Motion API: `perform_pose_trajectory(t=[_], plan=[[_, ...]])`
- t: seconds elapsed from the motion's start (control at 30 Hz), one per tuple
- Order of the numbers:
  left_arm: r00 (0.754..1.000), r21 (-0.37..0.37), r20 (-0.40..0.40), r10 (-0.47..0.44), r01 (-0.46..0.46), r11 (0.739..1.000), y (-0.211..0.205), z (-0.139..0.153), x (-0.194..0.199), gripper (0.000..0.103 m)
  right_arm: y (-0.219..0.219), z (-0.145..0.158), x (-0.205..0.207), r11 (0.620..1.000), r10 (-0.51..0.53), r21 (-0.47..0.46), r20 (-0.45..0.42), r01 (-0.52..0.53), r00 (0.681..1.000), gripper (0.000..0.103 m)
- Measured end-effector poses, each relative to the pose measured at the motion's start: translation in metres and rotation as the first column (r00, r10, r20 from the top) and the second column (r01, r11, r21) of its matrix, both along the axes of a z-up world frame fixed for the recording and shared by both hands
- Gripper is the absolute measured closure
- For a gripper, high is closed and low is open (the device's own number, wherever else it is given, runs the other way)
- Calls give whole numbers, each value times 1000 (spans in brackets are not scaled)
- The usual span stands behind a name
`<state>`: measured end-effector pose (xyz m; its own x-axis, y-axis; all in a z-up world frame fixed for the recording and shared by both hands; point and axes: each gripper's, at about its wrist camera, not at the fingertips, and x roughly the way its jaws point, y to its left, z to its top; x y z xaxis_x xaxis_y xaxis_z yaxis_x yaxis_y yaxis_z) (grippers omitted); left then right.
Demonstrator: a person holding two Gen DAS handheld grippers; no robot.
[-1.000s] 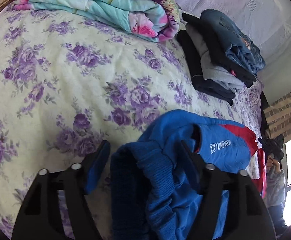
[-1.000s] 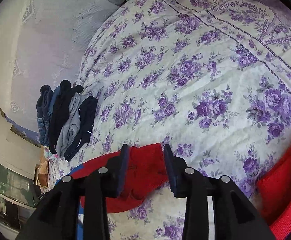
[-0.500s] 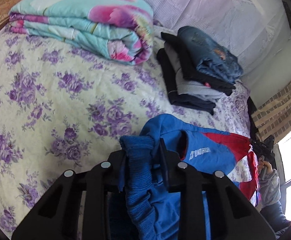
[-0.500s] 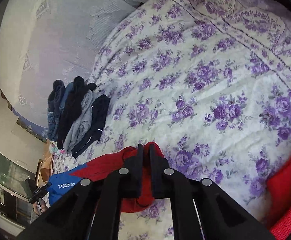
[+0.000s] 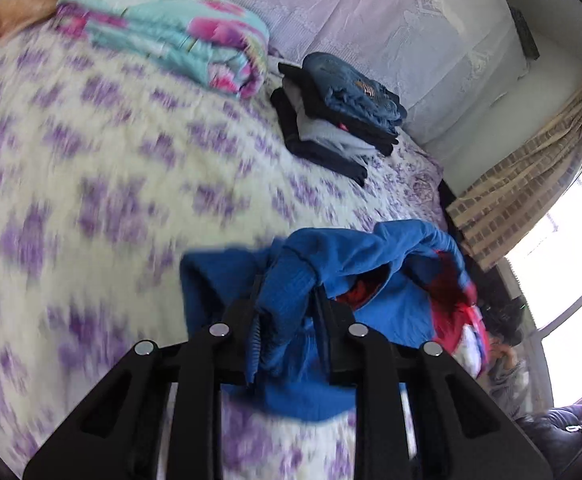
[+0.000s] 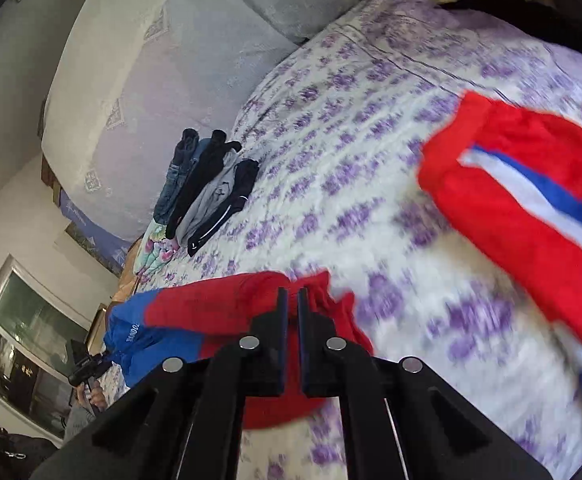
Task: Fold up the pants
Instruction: 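Lift and fold the pants toward the blue waist with both grippers, then release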
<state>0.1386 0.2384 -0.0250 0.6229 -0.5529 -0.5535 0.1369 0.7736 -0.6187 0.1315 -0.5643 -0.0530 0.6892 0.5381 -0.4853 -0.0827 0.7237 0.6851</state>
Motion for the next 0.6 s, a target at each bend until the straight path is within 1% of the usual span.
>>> perform_pose_trajectory(t=[0.03,0.07,0.1,0.13,0.17,0.23,0.3,0.33,0.37,0.43,0.5,0.57,0.6], plan=[[1000,-42,-9,0,-1,999,5,-8,-11,74,-6,-12,-15,999,-32,11,-16,32,999,99],[1000,-66,-16,13,-14,998,10,-14,-20,68,-12,-20,-25,998,-56,23,-26,57,998,99],[999,-80,-22,26,-27,996,14,-18,-28,65,-16,-27,-34,996,-79,41,-37,80,996,99],[999,-81,-28,38,-40,996,17,-20,-37,65,-17,-32,-42,993,-95,63,-46,98,994,98],[998,-59,-35,59,-61,996,18,-20,-43,65,-14,-33,-45,990,-94,98,-48,98,994,95],[995,-31,-58,86,-88,996,20,-21,-50,65,2,-24,-45,984,-43,172,-11,44,999,95],[992,-29,-57,113,-114,993,22,-17,-60,65,21,-12,-42,980,2,199,23,-6,1000,93],[992,-31,-43,118,-119,992,22,-14,-65,65,32,-6,-36,981,7,191,16,-10,1000,86],[992,-35,-19,123,-123,992,21,-8,-71,65,39,-3,-29,984,-11,176,-13,13,1000,72],[993,-32,15,117,-116,993,14,2,-79,65,42,-2,-17,987,-63,145,-84,75,994,61],[995,-28,56,76,-75,997,-1,16,-87,64,39,-3,-8,985,-106,123,-124,121,987,61],[996,-14,83,42,-41,999,-18,27,-91,56,31,-5,-5,975,-155,132,-166,177,974,59],[995,-10,93,22,-21,1000,-29,32,-90,46,29,-7,-5,972,-151,151,-175,178,973,57]])
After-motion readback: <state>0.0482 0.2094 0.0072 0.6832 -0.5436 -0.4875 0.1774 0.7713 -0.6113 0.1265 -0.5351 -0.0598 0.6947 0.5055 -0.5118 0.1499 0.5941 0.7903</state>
